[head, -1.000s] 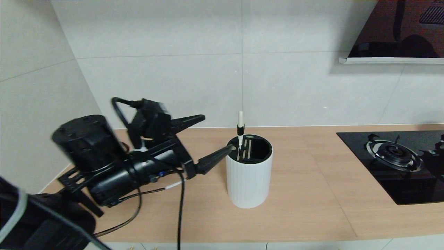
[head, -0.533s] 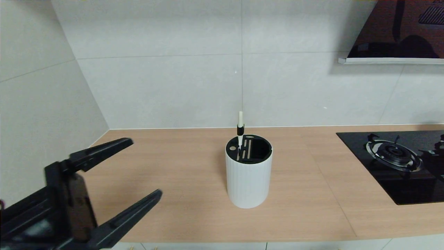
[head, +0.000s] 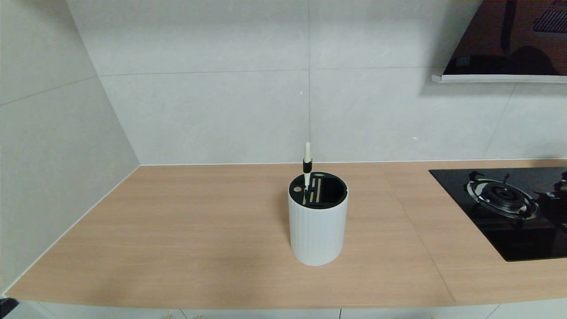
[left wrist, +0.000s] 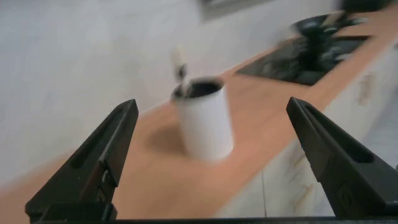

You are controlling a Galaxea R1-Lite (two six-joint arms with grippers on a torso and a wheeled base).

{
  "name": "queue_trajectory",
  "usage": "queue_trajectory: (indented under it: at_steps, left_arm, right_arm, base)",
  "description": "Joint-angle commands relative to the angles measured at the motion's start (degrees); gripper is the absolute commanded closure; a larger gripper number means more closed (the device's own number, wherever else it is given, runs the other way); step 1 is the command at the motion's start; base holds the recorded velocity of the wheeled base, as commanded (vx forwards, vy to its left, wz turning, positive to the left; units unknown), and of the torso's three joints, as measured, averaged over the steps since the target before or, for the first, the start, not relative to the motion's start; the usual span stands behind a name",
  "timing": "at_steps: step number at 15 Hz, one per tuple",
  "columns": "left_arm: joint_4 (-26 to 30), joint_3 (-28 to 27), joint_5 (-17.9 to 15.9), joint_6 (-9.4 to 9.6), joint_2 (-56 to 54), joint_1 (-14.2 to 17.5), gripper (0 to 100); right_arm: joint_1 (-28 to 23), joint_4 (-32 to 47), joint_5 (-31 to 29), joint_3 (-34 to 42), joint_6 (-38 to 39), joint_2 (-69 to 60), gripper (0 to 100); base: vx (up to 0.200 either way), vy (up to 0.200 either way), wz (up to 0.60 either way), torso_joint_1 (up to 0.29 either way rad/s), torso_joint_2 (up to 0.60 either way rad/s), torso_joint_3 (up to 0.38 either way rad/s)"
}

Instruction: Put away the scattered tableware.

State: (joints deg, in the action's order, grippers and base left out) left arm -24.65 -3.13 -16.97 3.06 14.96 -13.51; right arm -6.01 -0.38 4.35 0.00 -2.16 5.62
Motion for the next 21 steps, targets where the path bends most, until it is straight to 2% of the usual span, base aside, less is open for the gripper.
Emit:
queue_trajectory:
  at_steps: [1,2,3,4,6,7,10,11,13,14,21]
  left_arm:
    - [11.9,-1.4,6.7,-3.41,-5.0,10.4,0]
    - [11.9,2.3,6.7,-2.27,-6.8,10.4,0]
    - [21.0,3.1,6.7,-0.86,-13.2,12.1,0]
    - [25.4,2.0,6.9,-0.42,-15.0,13.9,0]
    - [23.0,3.0,10.8,0.28,-15.0,13.6,0]
    - [22.9,3.0,14.6,1.86,-15.0,13.5,0]
    - [23.0,3.0,21.8,2.3,-15.0,13.5,0]
    - [23.1,3.0,23.1,2.48,-15.0,13.6,0]
    - [22.7,3.1,21.6,1.77,-15.0,13.6,0]
    - [24.8,3.1,19.1,1.69,-15.0,13.5,0]
    - [24.6,3.1,19.3,1.77,-15.0,13.6,0]
  right_arm:
    - [-0.2,0.0,0.0,0.0,0.0,0.1,100]
    - [-0.2,0.0,0.0,0.0,0.0,0.1,100]
    - [-0.2,0.0,0.0,0.0,0.0,0.1,100]
    - [-0.2,0.0,0.0,0.0,0.0,0.1,100]
    - [-0.2,0.0,0.1,0.0,0.0,0.1,100]
    - [-0.2,0.0,0.0,0.0,0.0,0.1,100]
    - [-0.2,0.0,0.0,0.0,0.1,0.0,100]
    - [-0.2,0.0,0.0,0.0,0.1,0.1,100]
    - [-0.1,0.0,0.0,0.0,0.1,0.1,100]
    - [-0.1,0.0,0.0,0.0,0.1,0.1,100]
    - [-0.1,0.0,1.0,0.0,0.0,0.1,100]
  base:
    - [0.0,0.0,0.0,0.0,0.0,0.0]
    - [0.0,0.0,0.0,0.0,0.0,0.0]
    - [0.0,0.0,0.0,0.0,0.0,0.0]
    - [0.0,0.0,0.0,0.0,0.0,0.0]
    - [0.0,0.0,0.0,0.0,0.0,0.0]
    - [0.0,0.0,0.0,0.0,0.0,0.0]
    - [0.0,0.0,0.0,0.0,0.0,0.0]
    - [0.0,0.0,0.0,0.0,0.0,0.0]
    - [0.0,0.0,0.0,0.0,0.0,0.0]
    - [0.0,0.0,0.0,0.0,0.0,0.0]
    - [0.0,0.0,0.0,0.0,0.0,0.0]
